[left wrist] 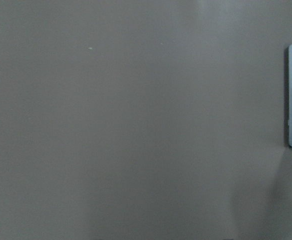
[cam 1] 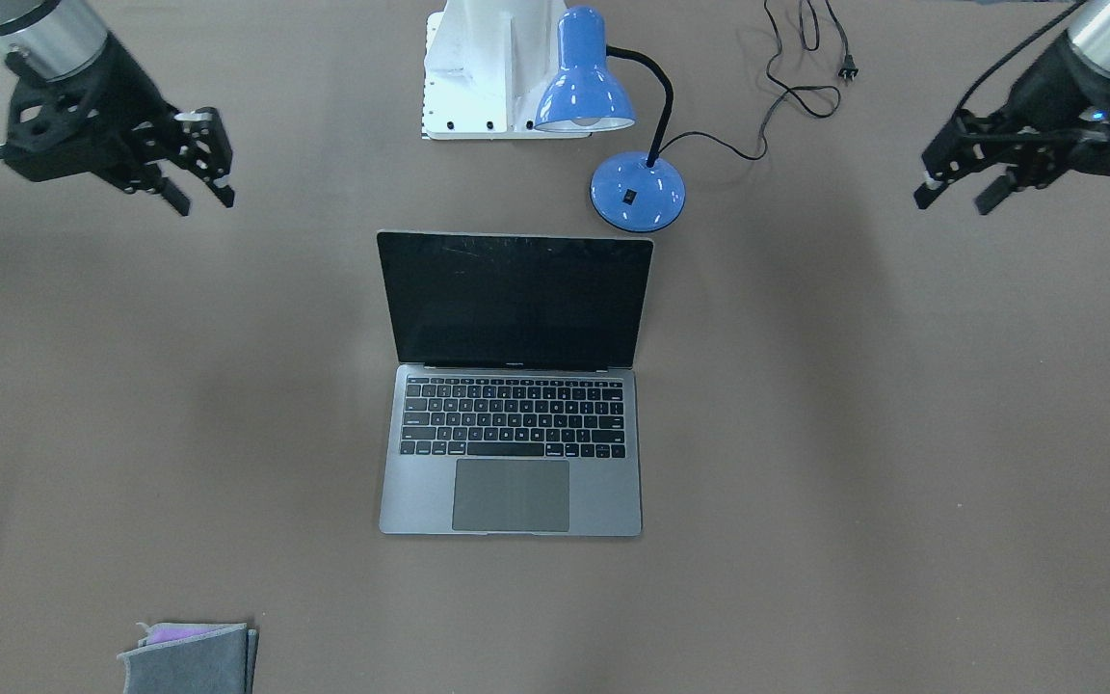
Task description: Close laptop
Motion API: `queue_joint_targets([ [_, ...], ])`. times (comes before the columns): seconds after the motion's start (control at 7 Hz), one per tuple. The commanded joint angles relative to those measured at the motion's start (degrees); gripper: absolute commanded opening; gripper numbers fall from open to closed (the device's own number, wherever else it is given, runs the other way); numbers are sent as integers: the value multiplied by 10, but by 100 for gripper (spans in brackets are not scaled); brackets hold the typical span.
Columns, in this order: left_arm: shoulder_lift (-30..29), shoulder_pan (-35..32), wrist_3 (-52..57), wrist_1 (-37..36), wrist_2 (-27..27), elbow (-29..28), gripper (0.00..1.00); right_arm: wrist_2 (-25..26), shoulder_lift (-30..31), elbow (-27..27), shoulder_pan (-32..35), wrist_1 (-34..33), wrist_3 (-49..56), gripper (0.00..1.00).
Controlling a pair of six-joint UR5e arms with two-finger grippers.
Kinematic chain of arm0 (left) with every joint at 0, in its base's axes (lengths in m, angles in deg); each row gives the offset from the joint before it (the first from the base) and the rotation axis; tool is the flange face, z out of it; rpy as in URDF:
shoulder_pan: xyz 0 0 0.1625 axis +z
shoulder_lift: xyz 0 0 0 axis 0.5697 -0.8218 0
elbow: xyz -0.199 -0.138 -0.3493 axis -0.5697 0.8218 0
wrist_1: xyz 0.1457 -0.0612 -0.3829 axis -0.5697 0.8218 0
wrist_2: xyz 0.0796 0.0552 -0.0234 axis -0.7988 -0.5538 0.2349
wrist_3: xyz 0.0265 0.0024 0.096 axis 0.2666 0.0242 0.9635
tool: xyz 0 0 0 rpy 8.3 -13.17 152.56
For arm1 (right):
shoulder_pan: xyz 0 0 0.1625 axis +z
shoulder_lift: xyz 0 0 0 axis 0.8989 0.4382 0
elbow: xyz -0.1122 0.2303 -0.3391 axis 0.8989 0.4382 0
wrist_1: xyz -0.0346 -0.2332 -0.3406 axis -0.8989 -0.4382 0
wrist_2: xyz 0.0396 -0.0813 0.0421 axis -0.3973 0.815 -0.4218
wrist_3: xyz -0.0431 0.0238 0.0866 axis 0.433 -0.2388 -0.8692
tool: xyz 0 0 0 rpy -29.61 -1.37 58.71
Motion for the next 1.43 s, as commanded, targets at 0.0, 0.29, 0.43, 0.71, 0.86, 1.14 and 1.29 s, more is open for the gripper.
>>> queue_joint_targets([
  [0.0,-49,120,-137,0,-46,29,0,79,-60,-10,-118,-2,-130,0],
  [0.29,-89,182,-180,-5,-84,19,0,118,-76,-5,-157,-4,-131,0],
  [0.43,-107,197,-182,-5,-89,-1,0,131,-79,2,-162,-4,-128,0],
  [0.71,-155,223,-210,-5,-113,-33,0,142,-112,40,-164,-3,-123,0],
  [0.86,-186,224,-209,-4,-123,-60,0,162,-128,58,-163,-1,-119,0],
  [1.14,-206,225,-205,3,-135,-97,0,171,-137,74,-156,0,-106,0],
  [1.29,-216,225,-205,9,-138,-108,0,178,-139,82,-153,1,-103,0],
])
